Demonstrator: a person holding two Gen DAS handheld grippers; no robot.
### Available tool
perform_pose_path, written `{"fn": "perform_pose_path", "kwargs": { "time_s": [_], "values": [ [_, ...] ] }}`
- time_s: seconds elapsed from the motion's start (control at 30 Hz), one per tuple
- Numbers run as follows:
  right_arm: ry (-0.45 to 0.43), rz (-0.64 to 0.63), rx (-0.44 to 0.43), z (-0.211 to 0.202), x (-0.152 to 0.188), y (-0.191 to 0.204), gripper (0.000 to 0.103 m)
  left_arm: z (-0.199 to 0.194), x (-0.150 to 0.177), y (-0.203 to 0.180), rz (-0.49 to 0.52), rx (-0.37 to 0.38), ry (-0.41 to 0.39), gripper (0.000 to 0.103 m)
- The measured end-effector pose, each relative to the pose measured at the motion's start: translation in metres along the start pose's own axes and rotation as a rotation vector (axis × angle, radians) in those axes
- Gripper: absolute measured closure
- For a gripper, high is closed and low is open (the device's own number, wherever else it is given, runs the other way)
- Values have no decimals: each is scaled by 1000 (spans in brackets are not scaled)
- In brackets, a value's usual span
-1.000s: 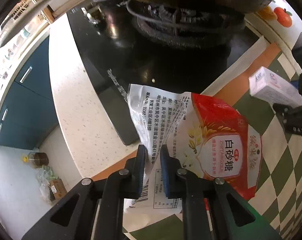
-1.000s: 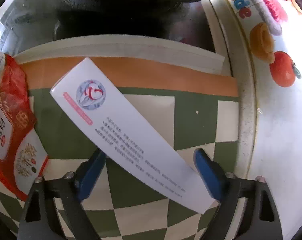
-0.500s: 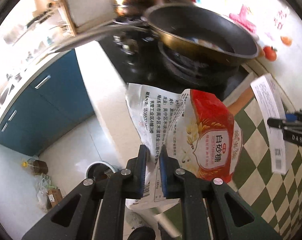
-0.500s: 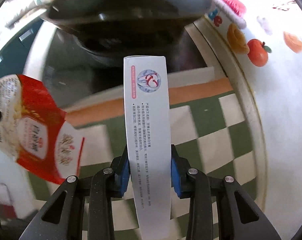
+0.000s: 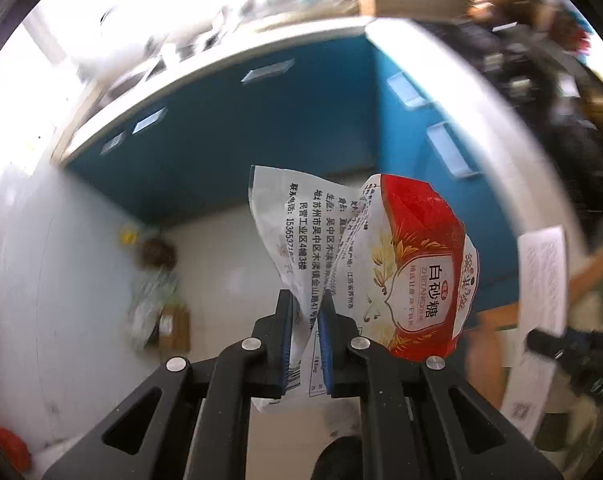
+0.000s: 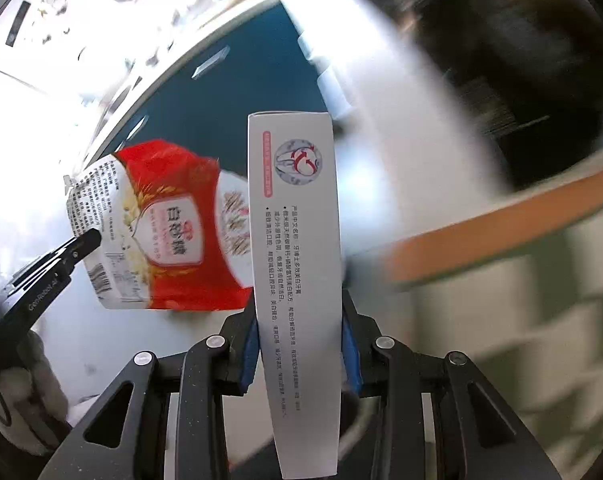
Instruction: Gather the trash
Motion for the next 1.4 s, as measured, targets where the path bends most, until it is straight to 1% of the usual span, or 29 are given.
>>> {"fn": "perform_pose_path", "kwargs": {
  "time_s": [0.03,0.1,0.17,0.2,0.23,0.27,0.33,0.37,0.4,0.43,0.5,0.53,0.57,0.6,0.63,0.67,0.7,0.73,0.77,0.8,0.83,0.9,0.93,0.97,1.0,1.13,1.23,1.3,1.4],
  "values": [
    [41,7,5,43,1,3,67,27,3,9,-10,-18,27,94],
    [105,36,4,105,5,-2,67,91,13,14,-24,-30,100,93],
    [170,68,23,179,6,-21,66,157,26,10,-38,-27,168,93],
    [193,91,26,211,6,-32,66,200,35,3,-43,-15,213,93],
    [227,124,26,254,6,-51,66,230,39,-4,-47,-7,241,93],
    [243,144,31,281,6,-62,66,274,48,-16,-44,11,283,93],
    [283,179,28,343,5,-93,66,338,63,-33,-42,38,339,92],
    [307,189,42,369,1,-109,66,368,71,-44,-31,52,367,90],
    [334,194,56,400,0,-126,66,389,73,-50,-29,69,388,86],
    [346,200,63,419,0,-137,66,419,82,-61,-33,108,421,84],
    [406,201,75,463,3,-157,66,460,96,-76,-34,162,490,83],
    [432,204,93,486,6,-169,66,480,102,-81,-43,182,531,78],
    [453,205,105,498,4,-180,65,497,108,-85,-51,195,557,73],
    [473,212,118,510,6,-189,65,508,111,-89,-57,193,564,61],
    [483,223,137,521,7,-199,65,514,113,-91,-59,184,558,43],
    [484,228,141,526,6,-204,60,518,114,-92,-61,179,547,30],
    [480,234,142,527,6,-207,44,517,112,-93,-70,180,539,14],
    [467,240,147,524,3,-209,33,516,113,-90,-81,182,529,12],
    [451,240,140,521,-1,-209,15,511,113,-86,-91,191,523,12],
    [434,232,140,513,-2,-208,13,510,113,-83,-97,191,520,8],
    [422,217,152,511,-18,-206,13,504,113,-78,-98,178,509,5],
    [398,187,171,491,-21,-192,11,487,108,-69,-94,161,478,5],
    [387,160,195,477,-20,-182,9,480,104,-64,-93,154,466,5],
    [376,140,212,466,-21,-170,0,470,102,-59,-93,146,446,5],
    [361,112,232,455,-22,-166,0,455,100,-53,-94,142,419,5],
    [289,-1,328,395,-16,-102,0,401,95,-32,-93,124,354,5],
    [217,-58,391,338,-10,-60,0,349,94,-13,-104,122,316,5],
    [175,-81,409,304,-6,-42,0,317,90,-1,-110,117,283,5],
    [95,-119,426,242,-1,1,0,267,88,20,-134,120,237,5]
  ]
}}
Point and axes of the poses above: each gripper's, at about its wrist camera, not at the fingertips, and z roughly the way its jaws point, y to its left, x to its underside, the point moved 1 cm from there along z, roughly the way its jaws point, and after that the axes turned 13 degrees about -x, right-handed, at the moved point
